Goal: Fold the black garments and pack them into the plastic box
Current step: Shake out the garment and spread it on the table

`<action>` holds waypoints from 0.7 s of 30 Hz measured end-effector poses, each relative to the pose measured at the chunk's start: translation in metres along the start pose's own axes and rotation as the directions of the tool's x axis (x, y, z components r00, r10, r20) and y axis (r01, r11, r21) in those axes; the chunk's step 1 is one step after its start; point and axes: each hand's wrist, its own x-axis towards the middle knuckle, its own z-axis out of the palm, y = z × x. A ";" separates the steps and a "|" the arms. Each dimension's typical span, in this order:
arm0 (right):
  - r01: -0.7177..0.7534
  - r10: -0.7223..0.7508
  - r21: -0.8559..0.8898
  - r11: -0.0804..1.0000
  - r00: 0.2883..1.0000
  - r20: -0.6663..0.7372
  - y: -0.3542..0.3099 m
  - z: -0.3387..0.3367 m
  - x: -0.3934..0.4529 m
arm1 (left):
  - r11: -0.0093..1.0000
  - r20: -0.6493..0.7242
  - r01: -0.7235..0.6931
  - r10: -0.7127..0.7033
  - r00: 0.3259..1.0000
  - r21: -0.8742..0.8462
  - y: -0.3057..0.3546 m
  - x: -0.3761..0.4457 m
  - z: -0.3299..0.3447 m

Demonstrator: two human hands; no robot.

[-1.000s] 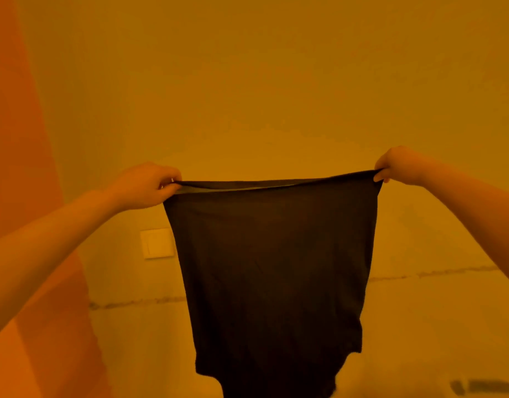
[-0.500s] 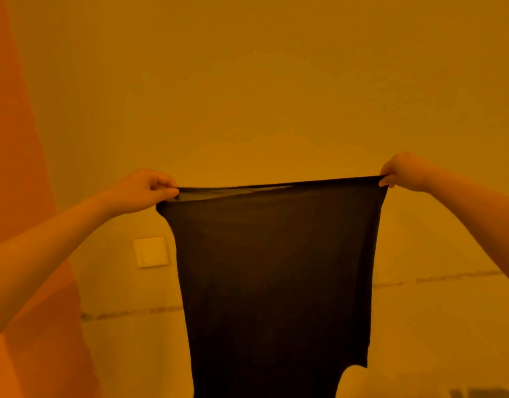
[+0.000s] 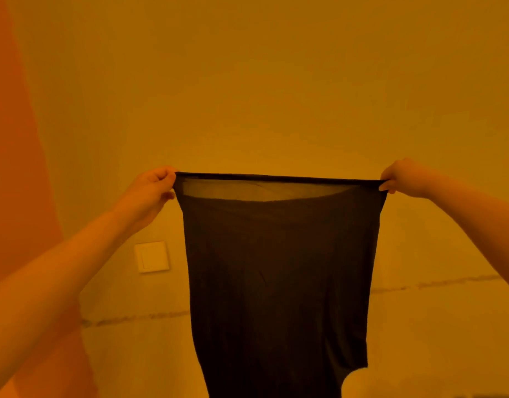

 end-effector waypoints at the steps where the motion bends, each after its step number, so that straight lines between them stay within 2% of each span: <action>1: -0.001 0.001 -0.005 1.000 1.000 0.007 -0.001 0.000 -0.001 | 0.998 0.033 0.030 -0.029 0.999 -0.053 -0.001 0.000 0.002; 3: 0.003 -0.003 -0.026 1.000 1.000 0.019 0.000 0.001 -0.002 | 0.998 0.104 0.048 -0.052 0.993 0.032 0.000 -0.001 0.000; 4: 0.005 -0.005 -0.037 0.999 1.000 0.018 0.001 0.000 -0.004 | 0.985 0.143 0.013 -0.038 0.989 0.171 0.002 -0.001 -0.005; 5: 0.008 -0.008 -0.044 0.999 1.000 0.014 0.002 0.000 -0.005 | 0.932 0.203 -0.053 -0.023 0.979 0.359 0.004 0.001 -0.011; 7: 0.014 -0.014 -0.045 0.999 1.000 0.003 0.004 0.000 -0.007 | 0.671 0.351 -0.231 -0.046 0.935 0.704 0.009 0.005 -0.025; 8: 0.016 -0.016 -0.037 0.999 1.000 -0.005 0.005 0.000 -0.008 | 0.520 0.403 -0.313 -0.065 0.913 0.794 0.010 0.008 -0.030; 9: 0.015 -0.015 -0.019 1.000 1.000 -0.012 0.004 0.000 -0.009 | 0.401 0.428 -0.366 -0.075 0.901 0.840 0.011 0.010 -0.033; 11: 0.005 -0.004 0.050 0.999 1.000 -0.031 0.003 0.002 -0.009 | 0.266 0.420 -0.394 -0.050 0.906 0.880 0.009 0.013 -0.035; 13: -0.001 0.010 0.148 0.989 0.998 -0.063 0.004 0.003 -0.009 | 0.205 0.372 -0.361 -0.017 0.928 0.910 0.003 0.016 -0.036; 16: 0.006 0.023 0.281 0.960 0.995 -0.101 0.003 0.002 -0.011 | 0.120 0.293 -0.287 -0.040 0.955 0.950 -0.009 0.018 -0.037; 21: 0.010 0.068 0.499 0.866 0.988 -0.138 -0.003 -0.001 -0.016 | 0.175 0.183 -0.163 -0.101 0.978 0.971 -0.017 0.019 -0.032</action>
